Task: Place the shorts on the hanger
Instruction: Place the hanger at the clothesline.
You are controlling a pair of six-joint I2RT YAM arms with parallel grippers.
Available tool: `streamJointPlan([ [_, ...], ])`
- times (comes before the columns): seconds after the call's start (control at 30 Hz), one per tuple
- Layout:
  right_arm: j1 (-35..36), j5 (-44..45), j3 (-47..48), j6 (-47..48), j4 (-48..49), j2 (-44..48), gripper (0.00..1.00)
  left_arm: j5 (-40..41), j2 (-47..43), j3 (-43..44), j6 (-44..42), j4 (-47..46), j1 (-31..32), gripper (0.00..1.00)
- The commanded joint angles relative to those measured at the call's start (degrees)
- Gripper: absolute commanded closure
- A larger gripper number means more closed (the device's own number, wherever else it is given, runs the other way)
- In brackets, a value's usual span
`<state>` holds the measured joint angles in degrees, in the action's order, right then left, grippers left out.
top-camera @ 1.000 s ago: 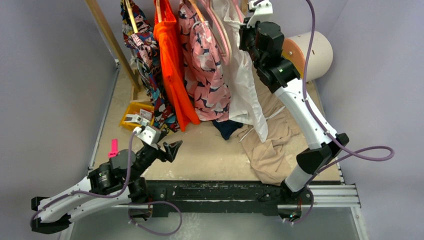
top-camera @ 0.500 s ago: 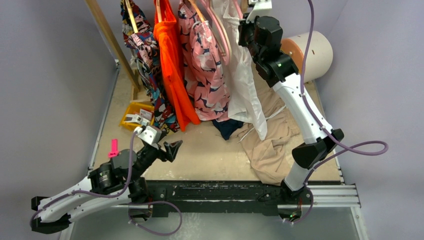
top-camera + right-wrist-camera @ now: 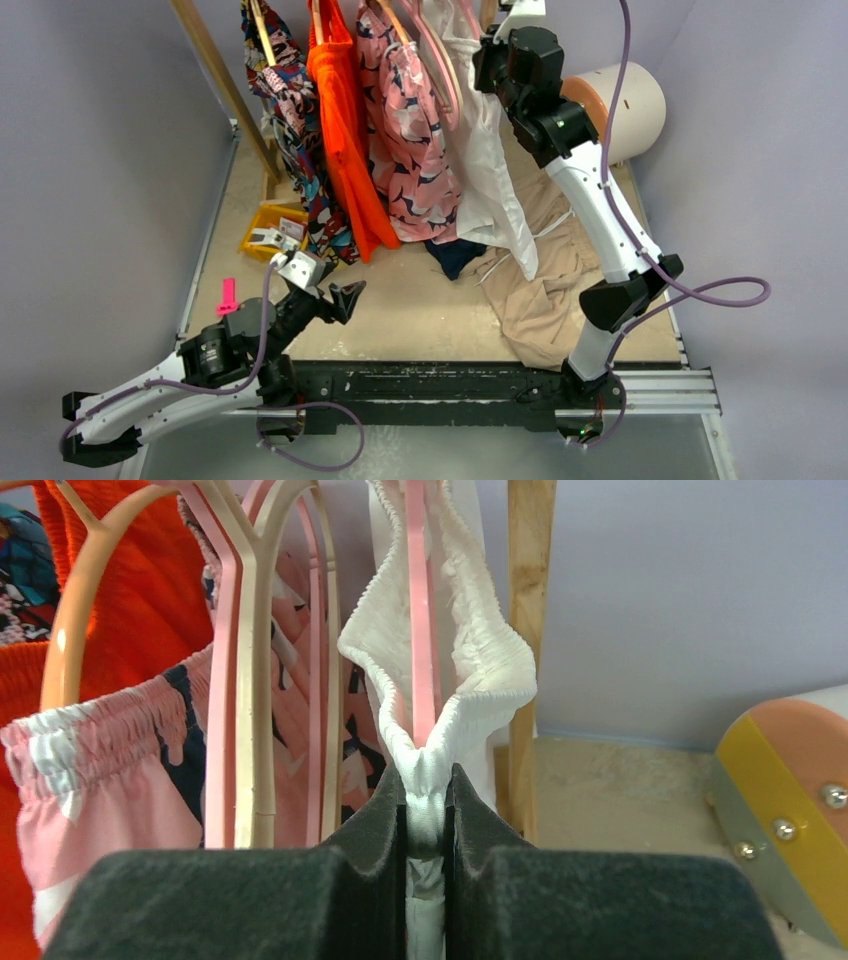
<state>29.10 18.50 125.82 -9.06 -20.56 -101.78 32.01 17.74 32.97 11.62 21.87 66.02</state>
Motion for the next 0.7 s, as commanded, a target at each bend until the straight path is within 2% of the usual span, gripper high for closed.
streamJointPlan([
  [0.0,-1.23,-2.61,7.77,-6.28,-1.22,-0.20,1.00,0.48,0.37,0.16,0.95,-2.62,0.07,0.32],
  [0.17,-2.61,-6.40,15.00,-8.52,-7.27,-3.32,1.00,0.25,0.46,0.16,0.76,-2.71,0.05,0.32],
  [0.53,-3.70,-8.71,9.82,-8.96,-7.16,-2.50,1.00,-0.28,0.88,0.30,0.95,-2.64,0.03,0.32],
  [0.57,-3.70,-9.14,9.75,-8.80,-7.21,-2.50,0.98,-0.28,0.94,0.26,0.95,-2.62,0.01,0.32],
  [0.67,-3.70,-9.71,8.33,-7.67,-6.19,-1.47,0.80,-0.28,0.90,0.17,0.95,-2.71,-0.01,0.32],
])
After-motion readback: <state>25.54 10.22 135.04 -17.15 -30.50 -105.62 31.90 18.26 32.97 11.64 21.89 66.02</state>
